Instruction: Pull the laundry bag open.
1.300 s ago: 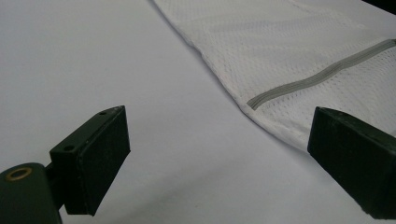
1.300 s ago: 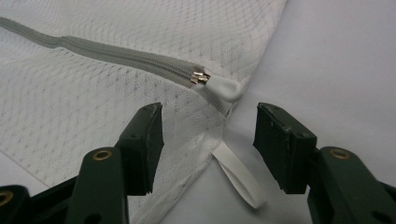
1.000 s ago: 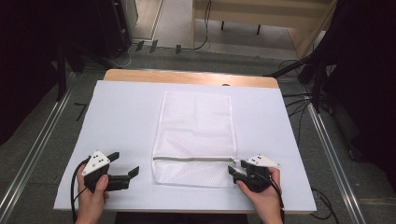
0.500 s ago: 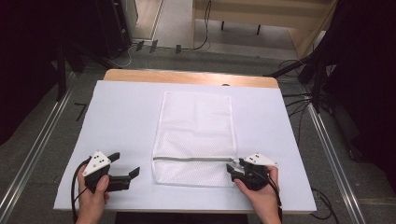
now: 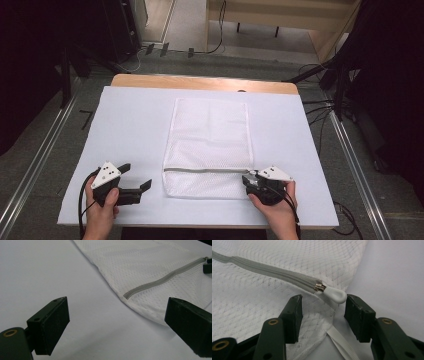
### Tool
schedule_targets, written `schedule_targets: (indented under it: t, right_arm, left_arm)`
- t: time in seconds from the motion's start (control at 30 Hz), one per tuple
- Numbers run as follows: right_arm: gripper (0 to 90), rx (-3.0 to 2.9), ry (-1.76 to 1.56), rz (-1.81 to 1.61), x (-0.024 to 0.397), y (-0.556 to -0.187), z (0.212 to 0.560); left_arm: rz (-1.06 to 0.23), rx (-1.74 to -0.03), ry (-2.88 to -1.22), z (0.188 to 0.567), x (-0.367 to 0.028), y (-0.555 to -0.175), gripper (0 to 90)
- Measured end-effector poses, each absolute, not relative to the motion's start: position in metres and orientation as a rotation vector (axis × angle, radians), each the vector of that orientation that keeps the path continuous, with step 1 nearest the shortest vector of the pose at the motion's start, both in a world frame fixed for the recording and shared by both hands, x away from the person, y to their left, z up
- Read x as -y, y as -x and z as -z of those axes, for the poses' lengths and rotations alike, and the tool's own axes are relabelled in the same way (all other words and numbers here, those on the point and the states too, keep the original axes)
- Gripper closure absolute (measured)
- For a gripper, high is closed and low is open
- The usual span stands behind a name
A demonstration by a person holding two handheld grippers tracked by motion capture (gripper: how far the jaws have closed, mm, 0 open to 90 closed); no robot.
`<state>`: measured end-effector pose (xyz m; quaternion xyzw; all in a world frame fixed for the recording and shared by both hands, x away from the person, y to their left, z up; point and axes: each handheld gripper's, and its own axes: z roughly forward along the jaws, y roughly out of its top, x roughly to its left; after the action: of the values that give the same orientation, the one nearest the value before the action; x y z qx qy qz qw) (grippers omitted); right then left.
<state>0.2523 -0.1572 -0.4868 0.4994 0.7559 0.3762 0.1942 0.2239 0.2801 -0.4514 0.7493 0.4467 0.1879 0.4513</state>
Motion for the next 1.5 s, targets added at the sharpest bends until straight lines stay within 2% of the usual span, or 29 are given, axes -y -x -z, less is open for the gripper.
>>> schedule_targets:
  t: [0.2, 0.3, 0.37, 0.4, 0.43, 0.5, 0.53, 0.63, 0.77, 0.87, 0.9, 0.93, 1.03, 1.07, 1.2, 1.4, 1.5]
  right_arm:
    - [51.0, -2.119, -1.415, -1.045, 0.152, -0.246, 0.485]
    - [54.4, -2.117, -1.405, -1.035, 0.153, -0.246, 0.486]
    - [60.5, -2.103, -1.413, -1.029, 0.154, -0.246, 0.486]
    - [66.4, -2.087, -1.422, -1.024, 0.155, -0.246, 0.487]
    - [66.4, -2.087, -1.422, -1.024, 0.155, -0.246, 0.487]
    - [72.5, -2.072, -1.424, -1.009, 0.155, -0.246, 0.487]
    - [72.5, -2.072, -1.424, -1.009, 0.155, -0.246, 0.487]
    - [85.4, -2.066, -1.443, -1.033, 0.158, -0.248, 0.487]
    - [88.0, -2.075, -1.446, -1.058, 0.16, -0.248, 0.487]
    - [88.5, -2.082, -1.42, -1.078, 0.161, -0.246, 0.483]
    - [88.5, -2.082, -1.42, -1.078, 0.161, -0.246, 0.483]
    - [88.6, -2.076, -1.394, -1.08, 0.16, -0.245, 0.48]
    - [88.5, -2.064, -1.366, -1.084, 0.159, -0.243, 0.477]
    - [88.6, -2.058, -1.356, -1.084, 0.158, -0.243, 0.475]
    - [88.6, -2.052, -1.327, -1.103, 0.156, -0.241, 0.471]
    - [88.6, -2.056, -1.286, -1.126, 0.154, -0.239, 0.467]
    - [88.7, -2.048, -1.262, -1.14, 0.153, -0.237, 0.464]
  left_arm:
    - [-0.425, -1.073, -1.834, 0.448, -0.267, -0.223, 5.9]
    - [-0.403, -1.058, -1.837, 0.448, -0.258, -0.223, 5.9]
    - [-0.365, -1.043, -1.831, 0.447, -0.247, -0.224, 5.9]
    - [-0.352, -1.038, -1.826, 0.447, -0.242, -0.224, 5.9]
    - [-0.339, -1.032, -1.823, 0.447, -0.236, -0.225, 5.9]
    - [-0.311, -1.025, -1.824, 0.447, -0.215, -0.228, 11.4]
    - [-0.311, -1.025, -1.824, 0.447, -0.215, -0.228, 15.9]
    - [-0.288, -1.028, -1.841, 0.446, -0.19, -0.234, 15.4]
    - [-0.264, -1.013, -1.86, 0.448, -0.158, -0.241, 16.4]
    - [-0.257, -1.027, -1.88, 0.45, -0.135, -0.247, 25.3]
    - [-0.235, -1.028, -1.888, 0.451, -0.127, -0.25, 25.3]
    - [-0.211, -1.031, -1.905, 0.455, -0.109, -0.254, 38.3]
    - [-0.217, -1.033, -1.933, 0.459, -0.091, -0.257, 53.5]
    - [-0.165, -1.018, -1.928, 0.46, -0.077, -0.263, 57.6]
    - [-0.115, -0.986, -1.905, 0.456, -0.061, -0.272, 73.8]
    - [-0.112, -0.992, -1.885, 0.45, -0.042, -0.28, 84.4]
    - [-0.104, -1.007, -1.886, 0.45, -0.04, -0.283, 86.9]
